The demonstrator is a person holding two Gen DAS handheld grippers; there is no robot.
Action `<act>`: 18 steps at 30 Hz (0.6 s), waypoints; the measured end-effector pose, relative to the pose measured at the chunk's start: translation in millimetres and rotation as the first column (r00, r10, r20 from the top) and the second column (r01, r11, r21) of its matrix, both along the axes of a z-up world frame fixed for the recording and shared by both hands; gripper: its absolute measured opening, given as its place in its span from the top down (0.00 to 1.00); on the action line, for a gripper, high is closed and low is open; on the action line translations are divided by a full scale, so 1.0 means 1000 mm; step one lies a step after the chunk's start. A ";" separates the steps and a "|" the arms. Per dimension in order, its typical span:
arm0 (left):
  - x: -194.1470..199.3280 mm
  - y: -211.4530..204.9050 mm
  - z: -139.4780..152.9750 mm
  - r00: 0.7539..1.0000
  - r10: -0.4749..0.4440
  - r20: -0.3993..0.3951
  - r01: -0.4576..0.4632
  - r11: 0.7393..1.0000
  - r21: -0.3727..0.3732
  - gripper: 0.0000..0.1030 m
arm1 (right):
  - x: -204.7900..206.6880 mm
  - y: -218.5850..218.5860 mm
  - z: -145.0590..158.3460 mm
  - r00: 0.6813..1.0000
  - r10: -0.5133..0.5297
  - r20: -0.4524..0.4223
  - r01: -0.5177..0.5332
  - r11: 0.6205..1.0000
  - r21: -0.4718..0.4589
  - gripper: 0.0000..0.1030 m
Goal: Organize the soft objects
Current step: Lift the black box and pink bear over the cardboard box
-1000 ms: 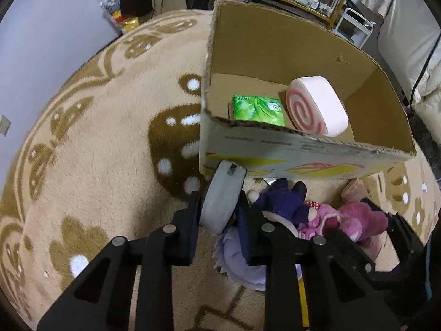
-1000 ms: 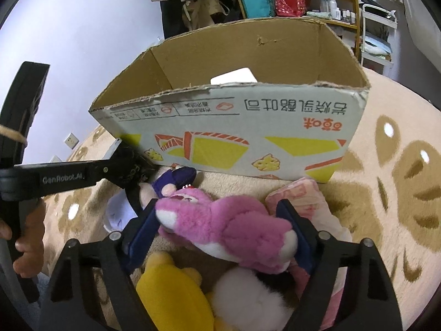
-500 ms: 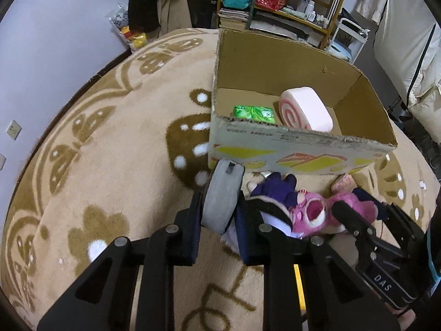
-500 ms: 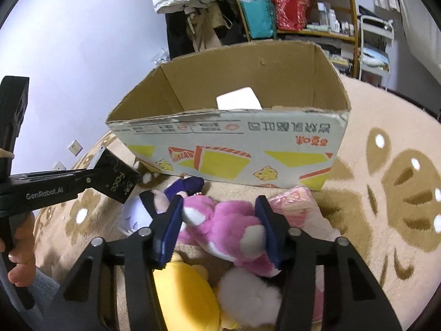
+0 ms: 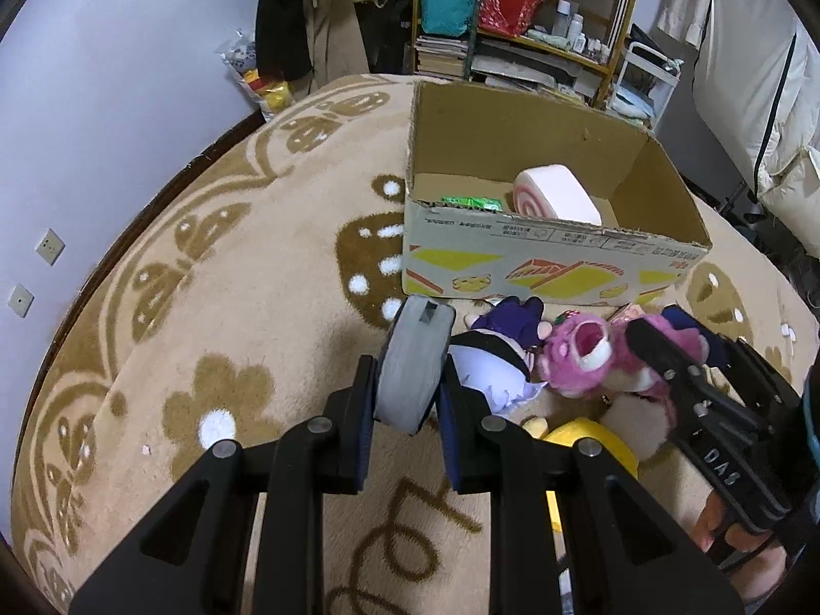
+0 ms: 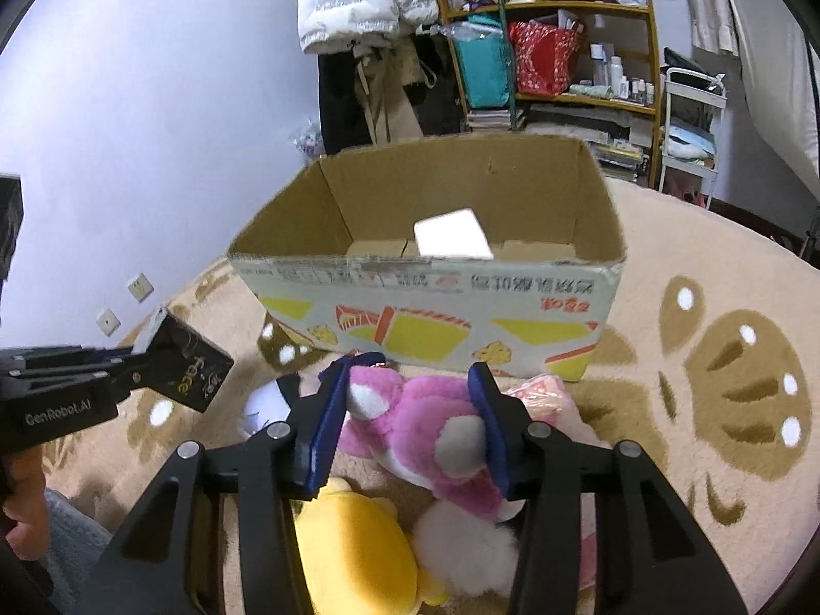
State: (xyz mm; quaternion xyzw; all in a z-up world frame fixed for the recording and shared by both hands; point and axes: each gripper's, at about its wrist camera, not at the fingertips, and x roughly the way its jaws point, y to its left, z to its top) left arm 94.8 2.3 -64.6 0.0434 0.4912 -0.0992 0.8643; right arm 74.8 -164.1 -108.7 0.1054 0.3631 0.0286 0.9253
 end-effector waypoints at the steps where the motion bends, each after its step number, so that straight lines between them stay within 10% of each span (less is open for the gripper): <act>1: -0.001 0.002 0.002 1.000 0.005 0.004 -0.005 1.000 -0.003 0.80 | -0.002 -0.001 0.003 1.000 -0.005 0.008 0.005 1.000 0.004 0.51; 18: -0.031 0.002 0.049 0.971 0.010 0.238 -0.009 1.000 -0.005 0.80 | -0.033 -0.019 0.075 0.977 -0.065 0.204 0.065 0.998 0.010 0.51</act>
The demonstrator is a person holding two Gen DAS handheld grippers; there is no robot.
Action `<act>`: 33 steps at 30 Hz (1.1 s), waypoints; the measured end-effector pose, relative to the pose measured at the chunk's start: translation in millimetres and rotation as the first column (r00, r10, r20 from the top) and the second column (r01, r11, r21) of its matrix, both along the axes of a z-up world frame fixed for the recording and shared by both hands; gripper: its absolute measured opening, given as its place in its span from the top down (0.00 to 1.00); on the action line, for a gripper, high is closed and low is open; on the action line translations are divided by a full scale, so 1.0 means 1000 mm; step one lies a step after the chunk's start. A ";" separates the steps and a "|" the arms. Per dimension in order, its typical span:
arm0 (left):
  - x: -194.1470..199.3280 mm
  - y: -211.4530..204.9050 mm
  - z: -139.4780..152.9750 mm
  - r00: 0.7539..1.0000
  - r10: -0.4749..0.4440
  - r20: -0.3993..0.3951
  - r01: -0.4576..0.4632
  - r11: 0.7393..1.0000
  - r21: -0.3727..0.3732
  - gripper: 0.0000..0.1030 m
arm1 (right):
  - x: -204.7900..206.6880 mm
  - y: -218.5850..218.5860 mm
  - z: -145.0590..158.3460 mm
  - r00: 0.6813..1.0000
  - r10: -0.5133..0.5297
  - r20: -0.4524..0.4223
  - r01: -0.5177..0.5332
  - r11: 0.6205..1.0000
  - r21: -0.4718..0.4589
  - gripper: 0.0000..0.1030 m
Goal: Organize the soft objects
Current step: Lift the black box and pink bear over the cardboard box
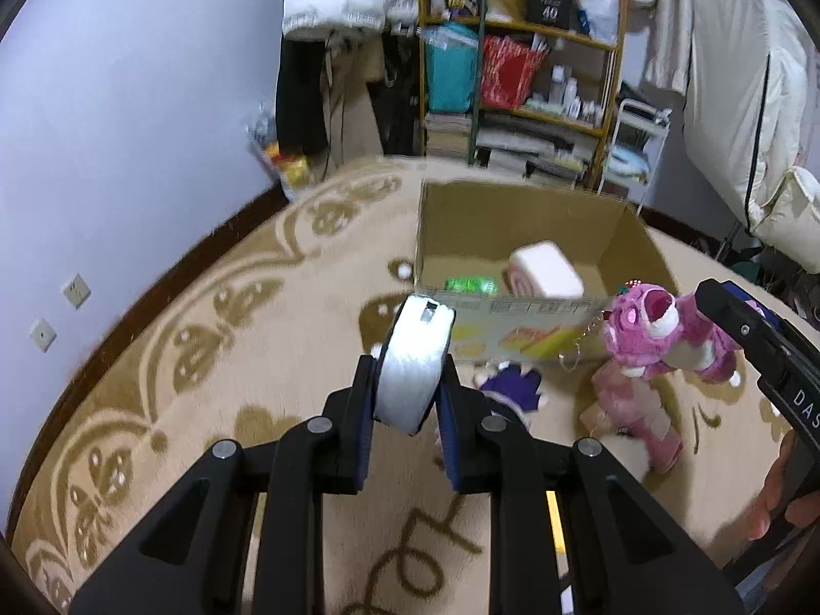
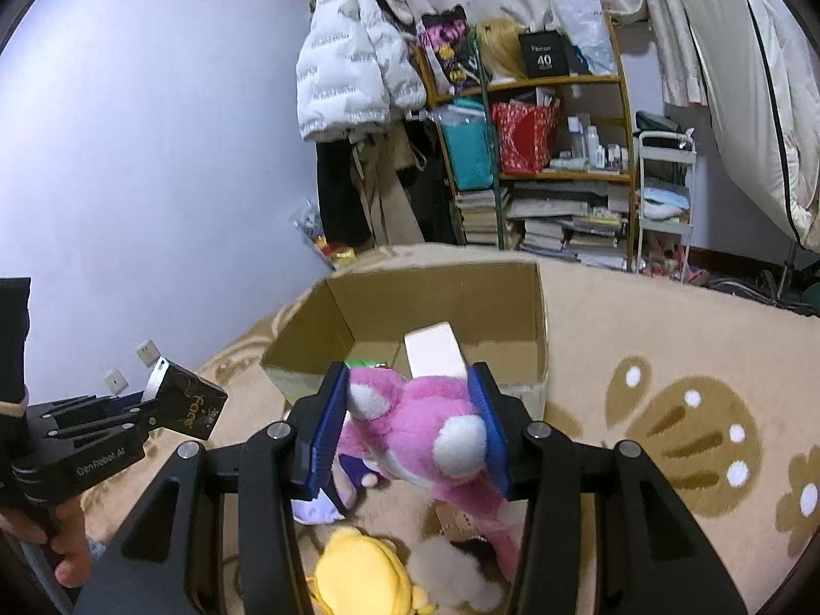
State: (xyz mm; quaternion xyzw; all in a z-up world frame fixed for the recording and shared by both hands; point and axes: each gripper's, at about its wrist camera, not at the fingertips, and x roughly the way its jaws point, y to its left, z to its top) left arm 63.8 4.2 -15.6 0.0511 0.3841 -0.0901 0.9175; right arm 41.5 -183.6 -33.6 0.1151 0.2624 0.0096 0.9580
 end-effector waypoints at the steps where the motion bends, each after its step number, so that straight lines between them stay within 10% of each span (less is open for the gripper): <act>1: 0.000 0.000 0.004 1.000 -0.001 0.015 0.001 1.000 -0.002 0.80 | -0.001 -0.001 0.004 1.000 0.001 0.009 -0.001 1.000 0.001 0.52; 20: 0.025 -0.025 0.029 0.972 -0.052 0.229 0.055 0.998 -0.010 0.80 | 0.010 -0.030 0.034 0.991 -0.041 0.126 0.038 0.999 0.029 0.52; 33: 0.061 -0.047 0.019 0.966 -0.093 0.241 0.093 0.996 0.011 0.79 | 0.040 -0.032 0.026 0.988 -0.020 0.154 0.015 0.999 0.031 0.52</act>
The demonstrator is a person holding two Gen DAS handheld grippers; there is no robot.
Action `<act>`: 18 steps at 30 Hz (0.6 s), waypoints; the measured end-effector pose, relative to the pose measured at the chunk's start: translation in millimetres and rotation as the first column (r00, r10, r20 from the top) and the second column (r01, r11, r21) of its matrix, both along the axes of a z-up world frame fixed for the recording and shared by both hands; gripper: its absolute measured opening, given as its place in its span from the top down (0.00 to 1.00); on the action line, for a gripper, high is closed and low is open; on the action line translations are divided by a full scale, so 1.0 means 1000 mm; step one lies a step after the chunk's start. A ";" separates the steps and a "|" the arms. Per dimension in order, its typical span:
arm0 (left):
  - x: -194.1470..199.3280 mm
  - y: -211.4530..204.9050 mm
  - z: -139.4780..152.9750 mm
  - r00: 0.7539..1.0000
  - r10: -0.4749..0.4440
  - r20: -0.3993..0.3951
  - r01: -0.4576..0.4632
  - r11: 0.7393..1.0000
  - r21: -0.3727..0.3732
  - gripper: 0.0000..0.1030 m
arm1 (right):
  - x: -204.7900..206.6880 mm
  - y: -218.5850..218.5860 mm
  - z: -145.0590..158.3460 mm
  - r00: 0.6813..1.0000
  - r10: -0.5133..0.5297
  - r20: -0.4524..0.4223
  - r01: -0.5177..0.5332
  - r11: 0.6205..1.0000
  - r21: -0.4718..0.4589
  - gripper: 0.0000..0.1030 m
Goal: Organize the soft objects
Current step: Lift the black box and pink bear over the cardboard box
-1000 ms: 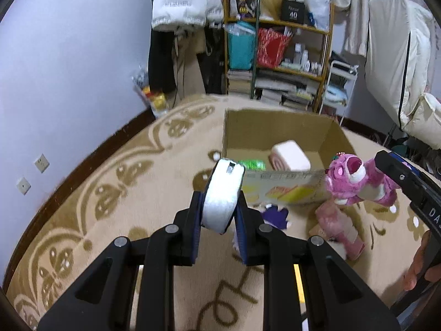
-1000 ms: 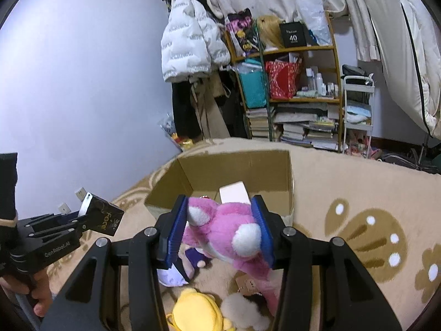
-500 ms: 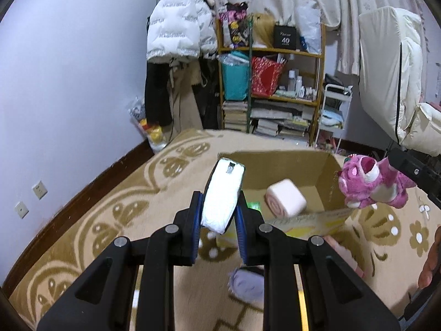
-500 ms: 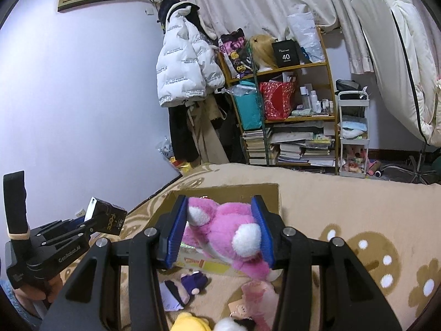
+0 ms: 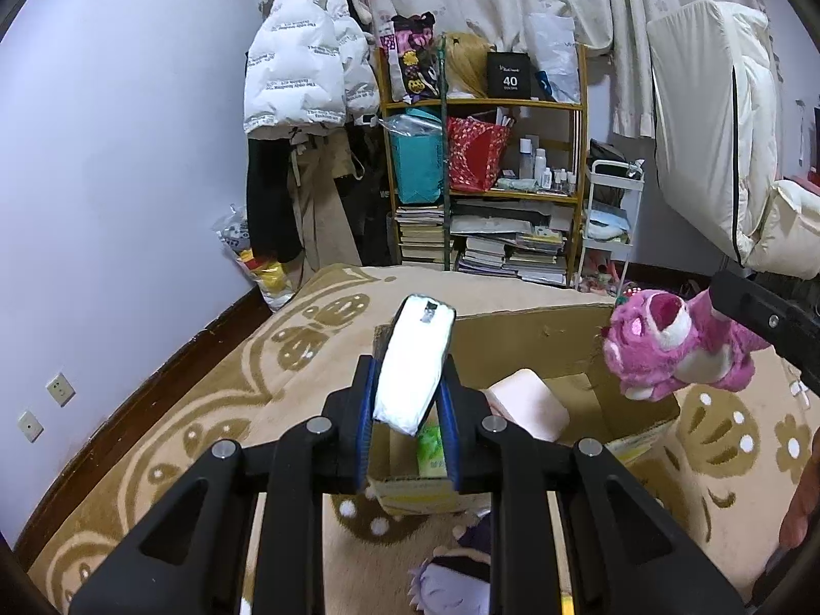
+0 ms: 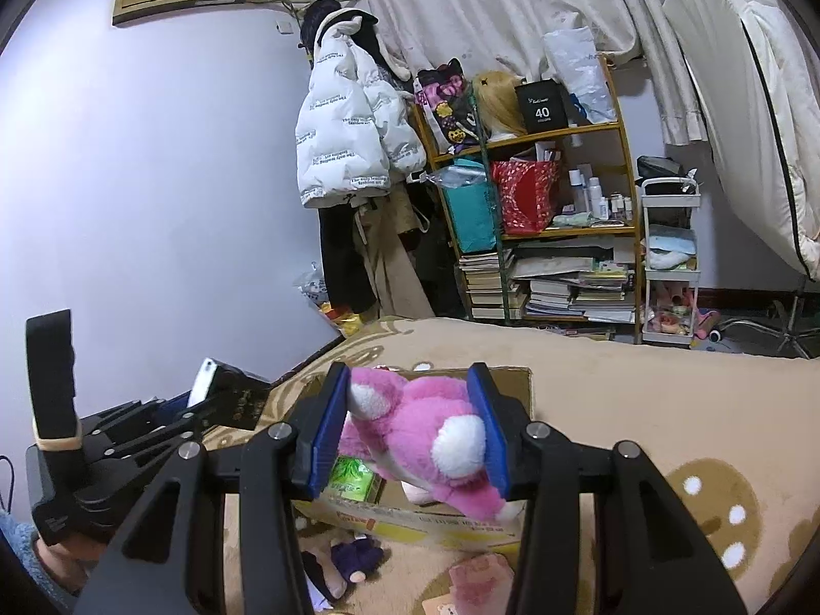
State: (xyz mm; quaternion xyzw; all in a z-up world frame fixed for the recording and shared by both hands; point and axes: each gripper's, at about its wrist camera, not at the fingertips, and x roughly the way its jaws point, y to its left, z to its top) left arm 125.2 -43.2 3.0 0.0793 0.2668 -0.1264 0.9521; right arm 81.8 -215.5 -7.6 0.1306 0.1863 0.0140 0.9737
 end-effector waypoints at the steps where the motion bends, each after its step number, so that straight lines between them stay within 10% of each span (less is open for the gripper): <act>1: 0.003 -0.001 -0.001 1.000 -0.001 -0.003 0.001 1.000 -0.002 0.79 | 0.001 0.000 -0.001 1.000 0.002 -0.001 -0.002 1.000 0.001 0.52; 18: 0.028 -0.016 -0.024 0.999 -0.038 -0.035 0.038 0.999 0.018 0.79 | 0.031 -0.011 -0.031 0.999 0.026 -0.048 -0.024 0.999 0.047 0.52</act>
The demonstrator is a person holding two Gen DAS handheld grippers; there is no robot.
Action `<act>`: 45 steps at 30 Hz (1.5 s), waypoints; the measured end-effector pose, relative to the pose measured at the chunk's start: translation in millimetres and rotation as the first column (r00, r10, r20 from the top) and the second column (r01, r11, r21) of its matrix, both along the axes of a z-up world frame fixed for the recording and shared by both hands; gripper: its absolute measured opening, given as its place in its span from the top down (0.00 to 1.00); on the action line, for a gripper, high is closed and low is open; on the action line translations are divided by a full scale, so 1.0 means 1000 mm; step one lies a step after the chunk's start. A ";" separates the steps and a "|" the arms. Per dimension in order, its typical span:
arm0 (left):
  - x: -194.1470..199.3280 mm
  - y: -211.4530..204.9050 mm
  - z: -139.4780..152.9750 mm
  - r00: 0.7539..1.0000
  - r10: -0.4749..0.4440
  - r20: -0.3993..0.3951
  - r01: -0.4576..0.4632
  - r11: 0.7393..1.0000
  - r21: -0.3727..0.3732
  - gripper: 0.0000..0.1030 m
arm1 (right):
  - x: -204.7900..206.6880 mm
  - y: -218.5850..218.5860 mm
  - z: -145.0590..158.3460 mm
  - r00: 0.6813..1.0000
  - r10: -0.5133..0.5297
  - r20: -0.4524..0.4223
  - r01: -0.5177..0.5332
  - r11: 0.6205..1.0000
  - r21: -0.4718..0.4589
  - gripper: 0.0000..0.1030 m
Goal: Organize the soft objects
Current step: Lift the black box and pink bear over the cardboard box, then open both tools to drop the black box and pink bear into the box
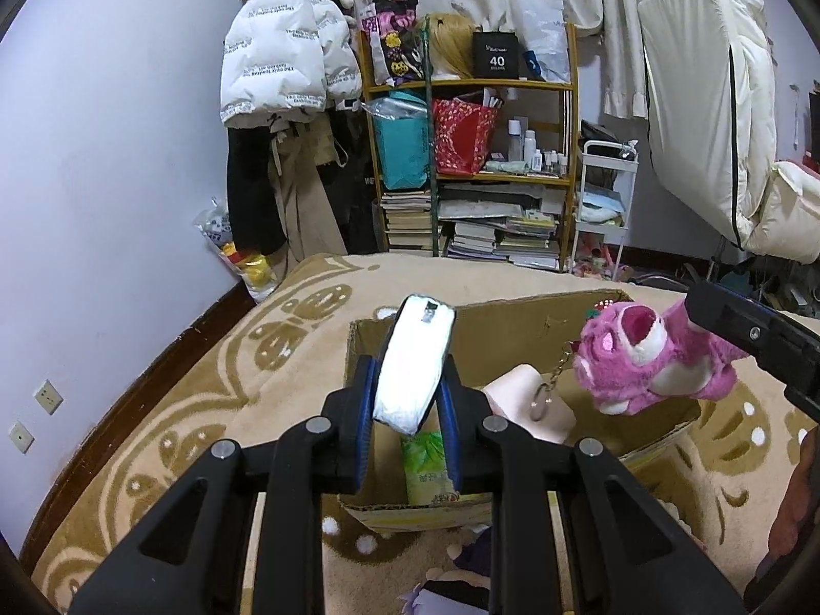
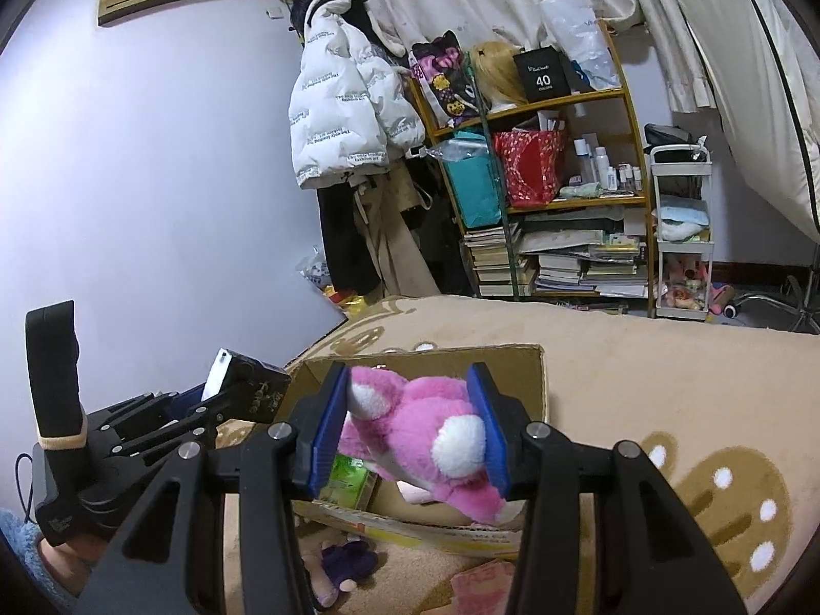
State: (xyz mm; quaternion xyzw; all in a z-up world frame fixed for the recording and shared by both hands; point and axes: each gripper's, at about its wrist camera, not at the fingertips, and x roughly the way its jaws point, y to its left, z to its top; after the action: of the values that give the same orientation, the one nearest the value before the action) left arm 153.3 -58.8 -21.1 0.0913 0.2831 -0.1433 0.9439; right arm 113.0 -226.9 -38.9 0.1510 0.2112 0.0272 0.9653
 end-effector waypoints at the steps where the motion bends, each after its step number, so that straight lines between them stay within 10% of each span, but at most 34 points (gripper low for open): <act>1: 0.002 0.000 -0.002 1.000 -0.002 -0.007 0.002 1.000 -0.001 0.79 | 0.002 -0.001 -0.002 1.000 0.000 -0.004 0.000 1.000 0.001 0.52; 19: 0.028 0.002 -0.022 0.992 0.016 -0.129 -0.024 0.998 -0.063 0.76 | 0.020 -0.014 -0.030 0.997 0.012 -0.070 -0.008 0.998 0.058 0.49; 34: 0.017 0.021 -0.003 0.978 0.098 -0.182 -0.109 0.993 -0.047 0.48 | 0.015 0.003 -0.028 0.995 0.032 -0.094 -0.031 1.000 0.004 0.27; 45: -0.002 0.033 0.001 0.975 0.117 -0.190 -0.127 0.991 -0.041 0.29 | 0.007 0.004 -0.022 0.997 0.023 -0.079 -0.023 1.000 -0.002 0.33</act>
State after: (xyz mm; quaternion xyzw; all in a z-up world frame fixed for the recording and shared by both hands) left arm 150.9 -26.2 -20.4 0.0346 0.3716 -0.1003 0.9223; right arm 120.3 -222.8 -60.8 0.1480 0.2512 0.0320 0.9560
